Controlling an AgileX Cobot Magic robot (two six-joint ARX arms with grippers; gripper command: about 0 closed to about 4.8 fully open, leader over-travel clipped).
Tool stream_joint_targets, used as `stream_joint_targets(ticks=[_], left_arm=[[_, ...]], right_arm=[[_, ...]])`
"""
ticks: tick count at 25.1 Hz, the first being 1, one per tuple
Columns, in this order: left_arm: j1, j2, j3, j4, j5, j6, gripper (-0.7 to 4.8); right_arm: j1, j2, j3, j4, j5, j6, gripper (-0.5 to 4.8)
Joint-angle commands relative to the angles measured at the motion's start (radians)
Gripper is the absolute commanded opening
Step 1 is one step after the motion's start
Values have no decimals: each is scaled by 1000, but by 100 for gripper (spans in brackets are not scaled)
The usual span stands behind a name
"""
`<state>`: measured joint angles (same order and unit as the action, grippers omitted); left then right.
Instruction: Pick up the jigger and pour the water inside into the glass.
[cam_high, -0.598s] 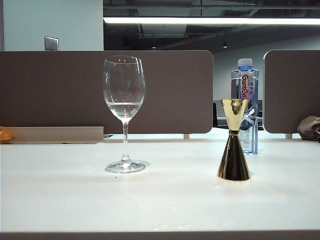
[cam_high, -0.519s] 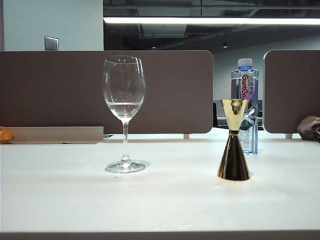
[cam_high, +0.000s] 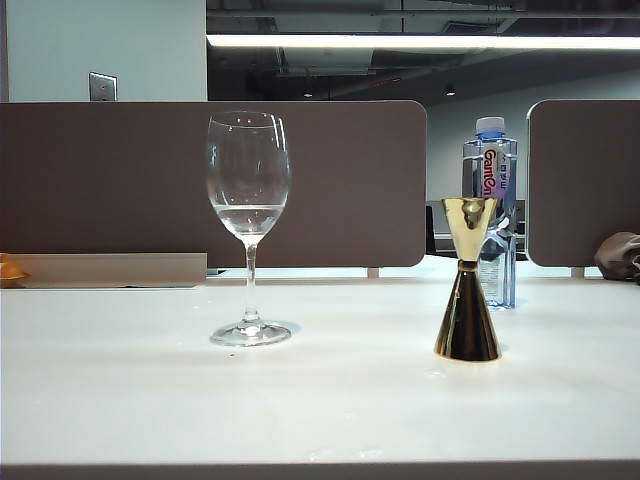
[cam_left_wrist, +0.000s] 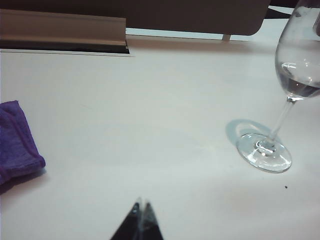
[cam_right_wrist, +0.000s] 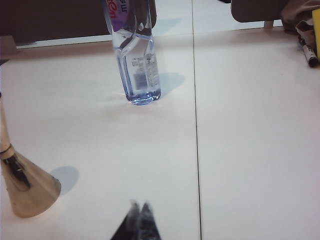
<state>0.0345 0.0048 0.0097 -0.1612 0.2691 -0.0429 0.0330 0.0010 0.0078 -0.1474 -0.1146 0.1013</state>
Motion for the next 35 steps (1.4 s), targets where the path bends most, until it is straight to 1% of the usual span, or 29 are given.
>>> stream_joint_targets(ticks=[1, 4, 6, 8, 11, 13, 14, 17, 18, 19, 20, 22, 24, 25, 26, 27, 28, 29, 31, 32, 33, 35], left_arm=[[1, 1, 7, 31, 34, -91, -5], [1, 1, 35, 47, 51, -158, -5], [1, 1, 60, 51, 71, -171, -5], [1, 1, 95, 64, 104, -226, -5], [1, 1, 159, 66, 187, -301, -5], [1, 1, 200, 68, 227, -307, -5], [1, 1, 230, 73, 237, -307, -5], [1, 1, 253, 124, 231, -306, -5], [1, 1, 253, 163, 229, -313, -5], [1, 1, 255, 179, 234, -312, -5], [1, 1, 272, 177, 258, -296, -5], [1, 1, 301, 165, 273, -266, -5], [1, 1, 348, 117, 257, -230, -5], [1, 2, 411, 34, 198, -161, -5], [1, 3, 452, -29, 157, -113, -5], [1, 15, 524, -136, 87, -47, -5], [1, 29, 569, -197, 44, -12, -6], [1, 65, 644, -275, -11, 56, -6], [1, 151, 758, -337, -33, 178, -5], [1, 201, 796, -342, -31, 188, -5], [1, 270, 829, -348, -12, 180, -5], [1, 356, 853, -362, 34, 182, -5]], right_arm=[[0, 1, -7, 27, -87, 35, 4], [0, 1, -7, 73, -158, 130, 3], [0, 1, -7, 97, -188, 261, -1], [0, 1, -3, 105, -226, 438, -1], [0, 1, -3, 142, -270, 626, 0], [0, 1, -3, 206, -326, 698, 0], [0, 1, -3, 290, -372, 724, 1], [0, 1, -3, 433, -436, 800, 4], [0, 1, -3, 509, -475, 879, 4], [0, 1, -3, 534, -491, 917, 4], [-1, 1, -2, 591, -513, 976, 3], [-2, 1, 13, 623, -514, 982, -2], [-6, 2, 61, 608, -483, 936, -2], [-19, 2, 118, 556, -457, 844, -2], [-30, 2, 163, 495, -443, 758, -2], [-55, 2, 251, 344, -422, 607, -2], [-74, 6, 322, 208, -394, 486, -2], [-100, 18, 406, 61, -363, 338, -2], [-142, 62, 541, -118, -311, 105, -2], [-157, 95, 591, -161, -309, 25, -2], [-168, 140, 636, -190, -312, -39, -2], [-168, 209, 680, -211, -331, -79, -2]])
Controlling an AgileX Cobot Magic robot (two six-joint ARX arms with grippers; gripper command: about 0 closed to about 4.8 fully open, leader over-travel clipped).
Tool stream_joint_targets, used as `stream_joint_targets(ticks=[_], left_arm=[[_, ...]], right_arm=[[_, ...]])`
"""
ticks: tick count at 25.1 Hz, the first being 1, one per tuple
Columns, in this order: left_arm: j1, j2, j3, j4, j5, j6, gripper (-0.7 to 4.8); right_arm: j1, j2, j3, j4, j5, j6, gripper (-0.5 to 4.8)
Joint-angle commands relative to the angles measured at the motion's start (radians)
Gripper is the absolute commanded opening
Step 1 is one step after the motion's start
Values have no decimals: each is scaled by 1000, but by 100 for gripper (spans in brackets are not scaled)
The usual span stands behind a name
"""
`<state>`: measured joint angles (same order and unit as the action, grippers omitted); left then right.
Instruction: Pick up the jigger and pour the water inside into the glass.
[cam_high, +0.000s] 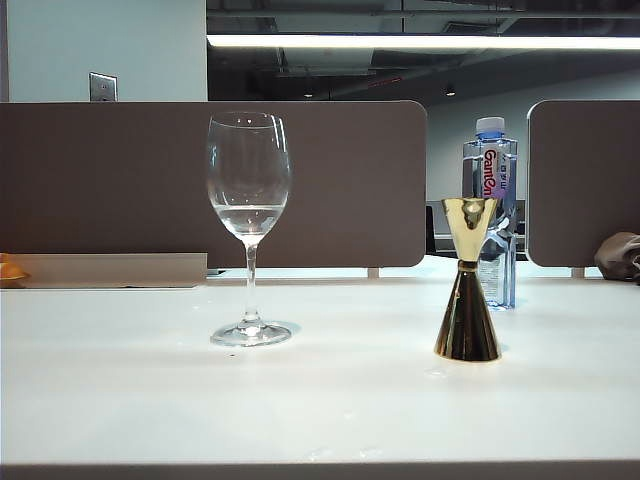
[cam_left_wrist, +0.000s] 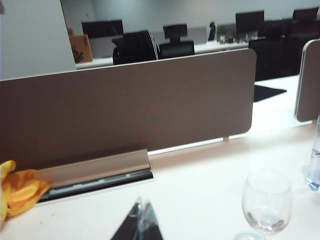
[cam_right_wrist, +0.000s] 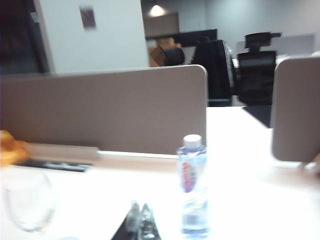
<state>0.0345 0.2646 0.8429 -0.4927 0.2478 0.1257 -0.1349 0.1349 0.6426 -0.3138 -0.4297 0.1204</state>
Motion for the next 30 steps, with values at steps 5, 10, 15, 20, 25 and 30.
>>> stream_joint_targets(ticks=[5, 10, 15, 20, 25, 30], left_arm=[[-3, 438, 27, -37, 349, 13, -5], [-85, 531, -31, 59, 347, 24, 4], [-219, 529, -143, 208, 225, -11, 4], [-237, 529, -182, 256, 216, -46, 5], [-237, 528, -191, 262, 217, -56, 4], [-237, 490, -191, 262, 220, -60, 4]], right_arm=[[18, 394, 128, -131, -137, -180, 3], [154, 578, 126, -153, -117, -269, 27], [357, 644, 95, -116, 81, -338, 45], [455, 637, 30, -100, 147, -338, 45], [455, 631, -7, -94, 140, -335, 46], [455, 631, -7, -80, 140, -335, 49]])
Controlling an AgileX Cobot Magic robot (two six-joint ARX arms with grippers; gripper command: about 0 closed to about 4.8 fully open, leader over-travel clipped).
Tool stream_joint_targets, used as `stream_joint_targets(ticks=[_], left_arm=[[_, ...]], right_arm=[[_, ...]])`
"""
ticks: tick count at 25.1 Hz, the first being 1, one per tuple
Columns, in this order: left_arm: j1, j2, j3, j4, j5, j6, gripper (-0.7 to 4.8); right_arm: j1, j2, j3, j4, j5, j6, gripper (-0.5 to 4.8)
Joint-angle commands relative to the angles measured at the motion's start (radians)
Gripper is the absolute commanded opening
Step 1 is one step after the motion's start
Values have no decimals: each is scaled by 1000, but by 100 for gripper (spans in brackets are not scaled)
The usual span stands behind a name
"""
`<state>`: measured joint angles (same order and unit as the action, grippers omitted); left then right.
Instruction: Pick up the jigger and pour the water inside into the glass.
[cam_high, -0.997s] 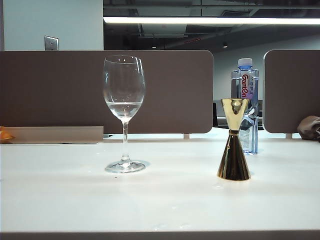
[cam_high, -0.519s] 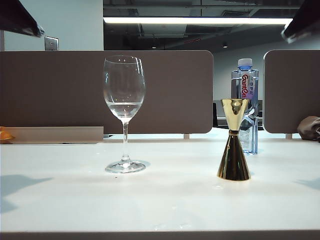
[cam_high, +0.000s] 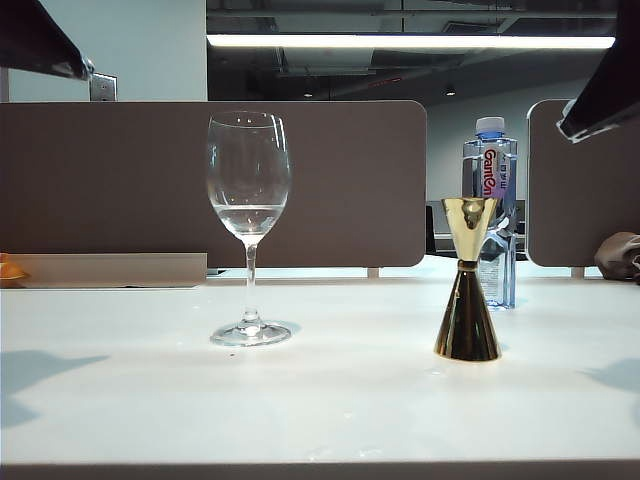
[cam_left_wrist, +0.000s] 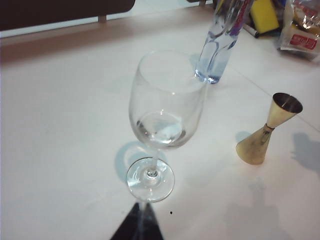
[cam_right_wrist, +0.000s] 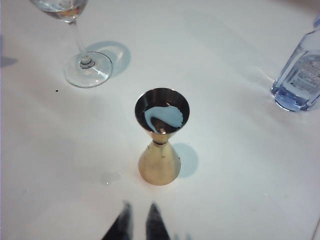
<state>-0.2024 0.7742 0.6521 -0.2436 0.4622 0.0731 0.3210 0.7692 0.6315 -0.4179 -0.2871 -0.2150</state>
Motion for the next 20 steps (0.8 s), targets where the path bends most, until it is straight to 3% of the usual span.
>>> stream_joint_targets(ticks=[1, 6, 11, 20], left_arm=[[0, -30, 0, 13, 6, -26, 4], [0, -31, 0, -29, 11, -29, 4], [0, -30, 0, -154, 9, -28, 4], [0, -31, 0, -160, 10, -28, 4]], right_arm=[[0, -3, 4, 27, -3, 1, 50], [0, -4, 4, 26, -3, 1, 50], [0, -4, 4, 26, -4, 1, 50], [0, -4, 4, 26, -4, 1, 50]])
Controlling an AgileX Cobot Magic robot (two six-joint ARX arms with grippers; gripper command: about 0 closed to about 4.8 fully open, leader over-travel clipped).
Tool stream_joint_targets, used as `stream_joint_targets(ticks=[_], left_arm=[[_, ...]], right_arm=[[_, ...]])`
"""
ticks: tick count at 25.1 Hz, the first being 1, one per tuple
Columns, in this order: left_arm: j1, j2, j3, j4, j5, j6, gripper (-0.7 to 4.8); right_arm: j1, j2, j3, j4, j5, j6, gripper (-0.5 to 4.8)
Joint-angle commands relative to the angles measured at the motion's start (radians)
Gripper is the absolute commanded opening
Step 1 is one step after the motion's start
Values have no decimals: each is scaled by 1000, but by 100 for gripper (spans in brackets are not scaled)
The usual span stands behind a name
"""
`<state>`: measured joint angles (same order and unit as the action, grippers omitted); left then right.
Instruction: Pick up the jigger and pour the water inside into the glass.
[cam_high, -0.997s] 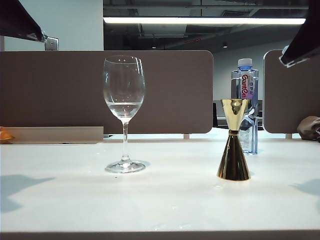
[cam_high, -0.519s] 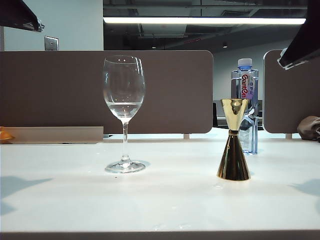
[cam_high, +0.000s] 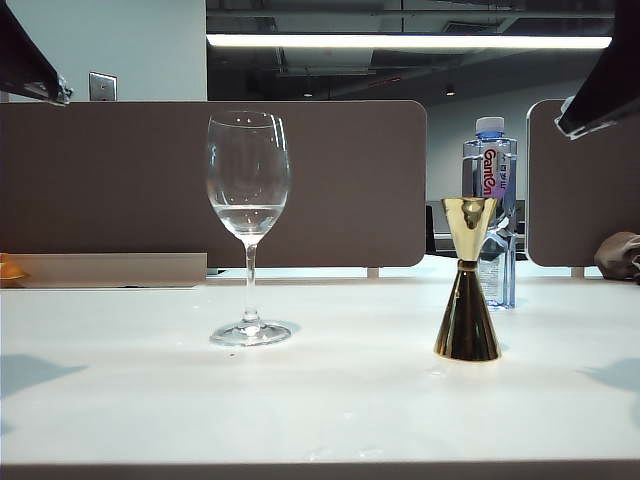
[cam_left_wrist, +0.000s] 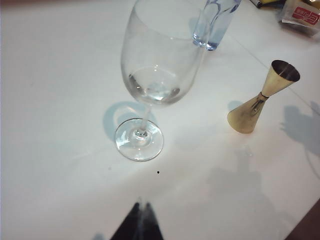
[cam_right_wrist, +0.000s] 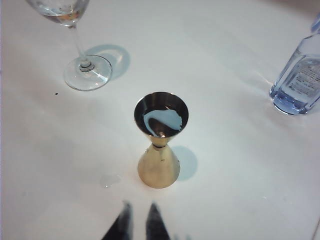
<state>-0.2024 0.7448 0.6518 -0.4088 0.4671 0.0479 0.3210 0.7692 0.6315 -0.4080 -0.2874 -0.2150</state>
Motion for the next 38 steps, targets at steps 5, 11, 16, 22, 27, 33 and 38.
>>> stream_joint_targets(ticks=[5, 11, 16, 22, 27, 33, 38], left_arm=[[0, -1, 0, 5, 4, -3, 4], [0, -1, 0, 5, 4, -3, 4], [0, -1, 0, 5, 4, -3, 4], [0, -1, 0, 5, 4, -3, 4], [0, -1, 0, 5, 4, -3, 4], [0, -1, 0, 5, 5, -3, 4], [0, -1, 0, 5, 4, -3, 4]], right_arm=[[0, -4, 4, 16, -4, 1, 50], [0, -4, 4, 16, -4, 1, 50], [0, 8, -7, 24, -31, -26, 54], [0, 50, -93, 153, -50, -29, 54], [0, 81, -157, 298, -56, -27, 54], [0, 179, -172, 396, -93, -24, 100], [0, 289, -172, 496, -112, -18, 165]])
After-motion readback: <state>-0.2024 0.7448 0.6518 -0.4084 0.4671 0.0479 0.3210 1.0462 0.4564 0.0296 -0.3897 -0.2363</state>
